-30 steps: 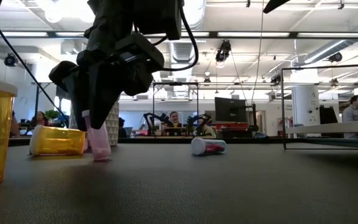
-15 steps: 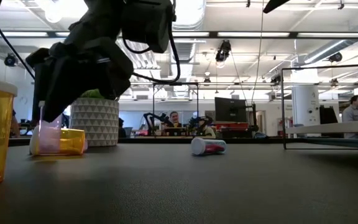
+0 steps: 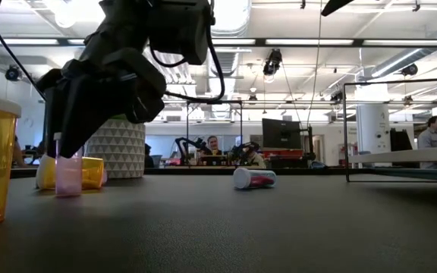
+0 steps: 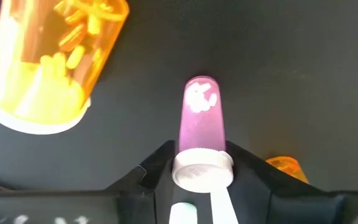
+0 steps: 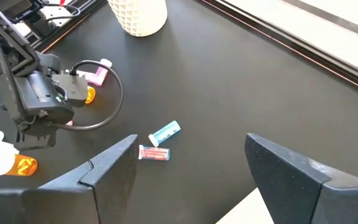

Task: Pick and place medicine bottles onto shelf by color
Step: Put the bottom right pink table bottle on the shelf

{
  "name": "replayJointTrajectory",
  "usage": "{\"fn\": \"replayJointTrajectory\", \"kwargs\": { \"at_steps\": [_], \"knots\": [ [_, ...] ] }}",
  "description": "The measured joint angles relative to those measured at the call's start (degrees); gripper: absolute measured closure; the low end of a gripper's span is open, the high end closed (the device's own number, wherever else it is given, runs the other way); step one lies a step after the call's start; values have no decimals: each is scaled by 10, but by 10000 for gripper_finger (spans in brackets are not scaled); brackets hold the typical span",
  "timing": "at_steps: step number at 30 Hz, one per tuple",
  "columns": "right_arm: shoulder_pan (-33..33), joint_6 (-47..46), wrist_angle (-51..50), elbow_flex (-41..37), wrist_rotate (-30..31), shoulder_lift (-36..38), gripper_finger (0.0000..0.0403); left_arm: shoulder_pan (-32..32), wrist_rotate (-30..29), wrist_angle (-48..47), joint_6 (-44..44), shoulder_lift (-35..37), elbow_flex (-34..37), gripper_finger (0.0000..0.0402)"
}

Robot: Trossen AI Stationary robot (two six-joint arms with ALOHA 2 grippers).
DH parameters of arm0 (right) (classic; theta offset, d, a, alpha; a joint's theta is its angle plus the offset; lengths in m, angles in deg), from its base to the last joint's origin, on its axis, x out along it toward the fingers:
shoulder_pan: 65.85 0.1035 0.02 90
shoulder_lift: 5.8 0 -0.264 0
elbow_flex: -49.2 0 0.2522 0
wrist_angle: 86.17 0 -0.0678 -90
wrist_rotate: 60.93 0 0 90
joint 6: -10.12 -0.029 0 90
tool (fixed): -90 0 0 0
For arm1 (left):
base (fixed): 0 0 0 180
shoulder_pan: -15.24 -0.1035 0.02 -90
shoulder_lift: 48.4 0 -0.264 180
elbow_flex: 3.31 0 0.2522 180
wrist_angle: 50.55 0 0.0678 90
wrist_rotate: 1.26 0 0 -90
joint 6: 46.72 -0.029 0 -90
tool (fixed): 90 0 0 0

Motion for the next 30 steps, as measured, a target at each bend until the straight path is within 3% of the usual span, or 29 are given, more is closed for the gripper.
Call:
{"fn": "replayJointTrajectory", "kwargs": {
  "at_steps": [12,19,30],
  "knots": [
    [0,0,0,0,0,0,122,0,-22,3,0,0,0,215],
    [0,0,0,0,0,0,122,0,-24,5,-20,16,-7,209],
    [0,-29,8,0,-36,-8,122,-1,-116,80,-26,115,-11,209]
  ]
}}
